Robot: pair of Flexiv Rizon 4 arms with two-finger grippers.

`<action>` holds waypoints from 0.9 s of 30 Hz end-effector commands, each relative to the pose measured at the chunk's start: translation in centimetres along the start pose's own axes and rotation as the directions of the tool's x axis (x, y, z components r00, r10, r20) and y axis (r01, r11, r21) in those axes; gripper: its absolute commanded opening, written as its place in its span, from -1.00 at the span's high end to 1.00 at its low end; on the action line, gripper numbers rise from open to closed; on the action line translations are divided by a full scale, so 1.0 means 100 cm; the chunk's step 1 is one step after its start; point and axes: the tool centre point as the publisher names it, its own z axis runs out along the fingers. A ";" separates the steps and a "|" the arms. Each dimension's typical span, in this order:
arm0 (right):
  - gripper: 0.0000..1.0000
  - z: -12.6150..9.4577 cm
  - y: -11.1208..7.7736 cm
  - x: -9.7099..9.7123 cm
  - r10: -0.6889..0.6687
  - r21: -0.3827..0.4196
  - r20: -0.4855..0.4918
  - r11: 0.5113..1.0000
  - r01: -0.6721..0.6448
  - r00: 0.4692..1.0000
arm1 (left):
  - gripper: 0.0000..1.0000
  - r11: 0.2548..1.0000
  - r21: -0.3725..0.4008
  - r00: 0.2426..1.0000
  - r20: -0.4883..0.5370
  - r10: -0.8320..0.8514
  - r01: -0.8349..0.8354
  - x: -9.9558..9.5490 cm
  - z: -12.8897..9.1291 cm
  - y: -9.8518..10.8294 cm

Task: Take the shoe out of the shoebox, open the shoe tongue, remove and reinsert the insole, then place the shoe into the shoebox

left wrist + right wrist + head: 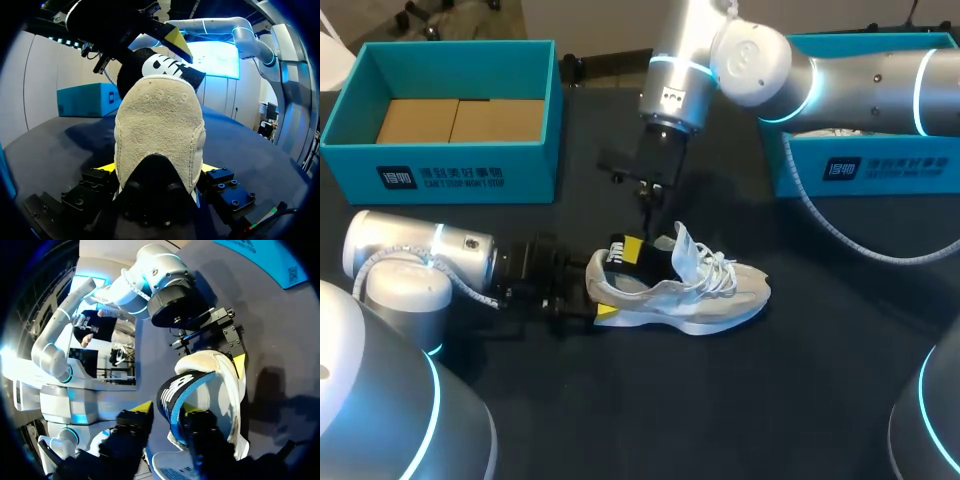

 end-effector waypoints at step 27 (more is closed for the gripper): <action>1.00 -0.044 0.018 0.021 -0.188 -0.294 0.082 0.934 0.204 0.979 | 1.00 1.000 -0.002 1.000 0.001 -0.001 0.001 0.000 0.001 0.000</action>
